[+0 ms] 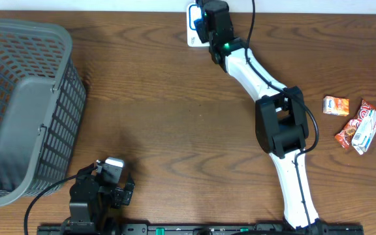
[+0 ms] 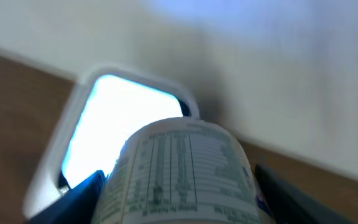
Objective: Scan the item barcode
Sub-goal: 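Carry the jar right and set it beside the Panadol box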
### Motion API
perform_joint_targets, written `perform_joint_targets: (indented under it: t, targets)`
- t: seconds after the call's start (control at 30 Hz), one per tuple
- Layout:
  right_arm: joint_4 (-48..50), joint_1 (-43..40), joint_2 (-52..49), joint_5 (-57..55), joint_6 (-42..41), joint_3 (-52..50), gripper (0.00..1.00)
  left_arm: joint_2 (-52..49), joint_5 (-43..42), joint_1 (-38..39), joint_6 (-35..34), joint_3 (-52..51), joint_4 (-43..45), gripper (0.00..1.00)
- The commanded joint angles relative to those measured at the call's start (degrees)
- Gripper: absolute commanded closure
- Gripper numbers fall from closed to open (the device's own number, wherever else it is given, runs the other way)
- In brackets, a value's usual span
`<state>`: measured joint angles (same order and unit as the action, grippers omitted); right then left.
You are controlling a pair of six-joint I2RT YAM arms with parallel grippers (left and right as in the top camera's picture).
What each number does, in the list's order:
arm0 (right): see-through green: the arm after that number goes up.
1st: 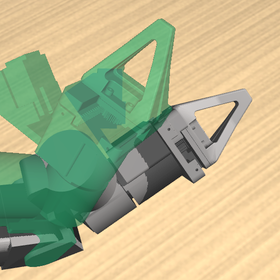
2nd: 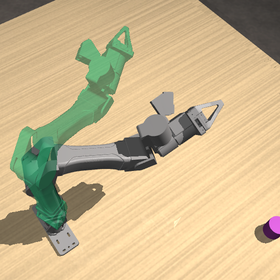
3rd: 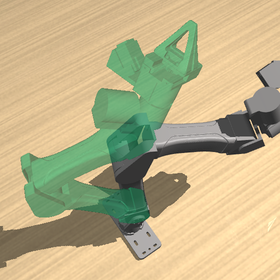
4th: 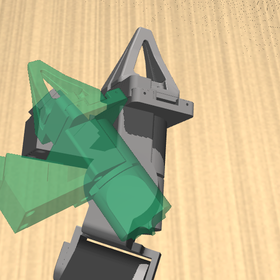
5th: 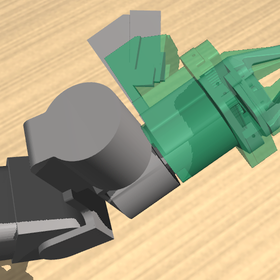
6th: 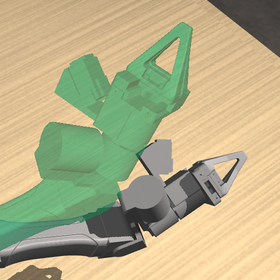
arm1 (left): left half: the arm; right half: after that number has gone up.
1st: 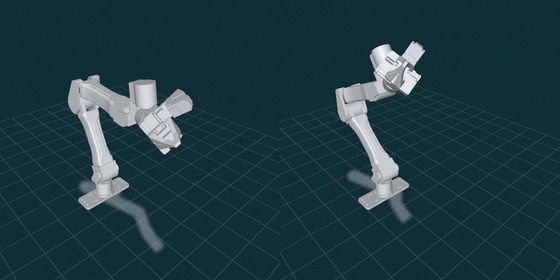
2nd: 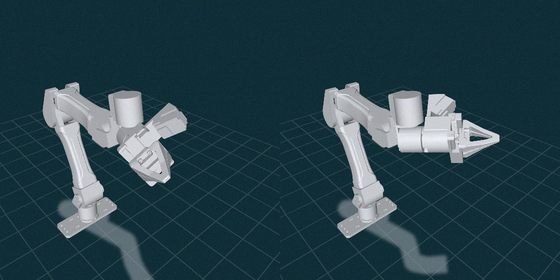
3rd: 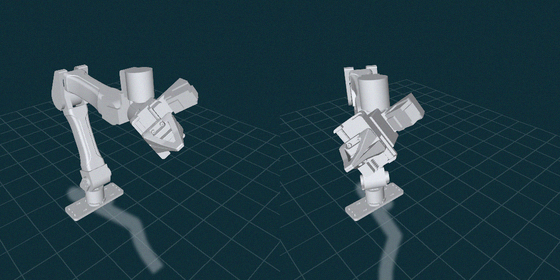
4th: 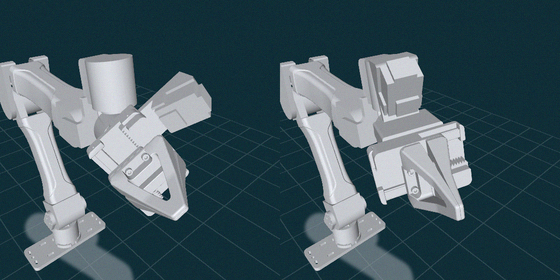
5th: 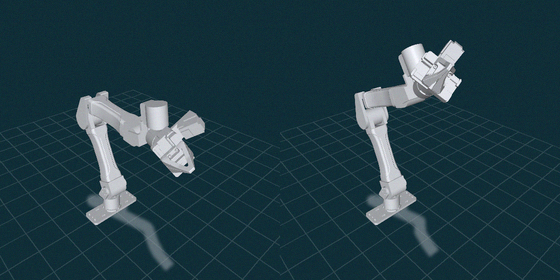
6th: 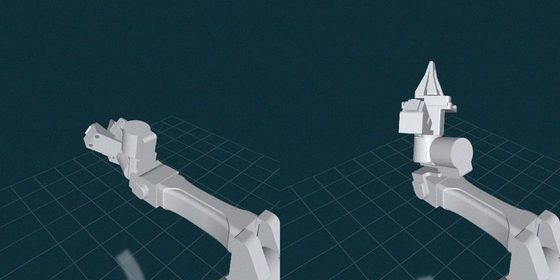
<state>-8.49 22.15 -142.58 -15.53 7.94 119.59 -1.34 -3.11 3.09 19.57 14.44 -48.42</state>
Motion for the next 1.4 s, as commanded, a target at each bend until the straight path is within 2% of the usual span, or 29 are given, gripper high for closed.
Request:
perform_joint_targets:
  t: [0.0, 0.2, 0.43, 0.57, 0.97, 1.23, 1.37]
  targets:
    - [-7.3, -2.4, 2.9, -6.1, -1.1, 5.1, 0.50, 0.3, -0.3, -0.2, 0.1, -1.0, -2.5, 0.01]
    - [-34.2, -8.8, 7.4, -7.0, -10.6, 12.4, 0.49, 0.3, -0.3, -0.2, 0.1, -1.0, -2.5, 0.02]
    - [-54.9, -18.6, 11.0, -6.8, -19.5, 13.0, 0.49, 0.3, -0.3, -0.2, 0.1, -1.0, -2.5, 0.02]
    - [-62.5, -26.0, 10.9, -4.2, -21.2, 11.5, 0.50, 0.3, -0.3, -0.2, 0.1, -1.0, -2.5, 0.02]
    - [-62.2, -45.7, 10.4, -0.3, -21.2, 10.7, 0.45, 0.3, -0.3, -0.2, 0.1, -1.0, -2.5, 0.02]
    - [-60.0, -54.9, 8.4, 7.6, -21.2, 8.6, 0.42, 0.3, -0.3, -0.2, 0.1, -1.0, -2.5, 0.02]
    - [-58.0, -59.1, 8.0, 8.2, -21.3, 4.2, 0.37, 0.3, -0.3, -0.2, 0.1, -1.0, -2.5, 0.02]
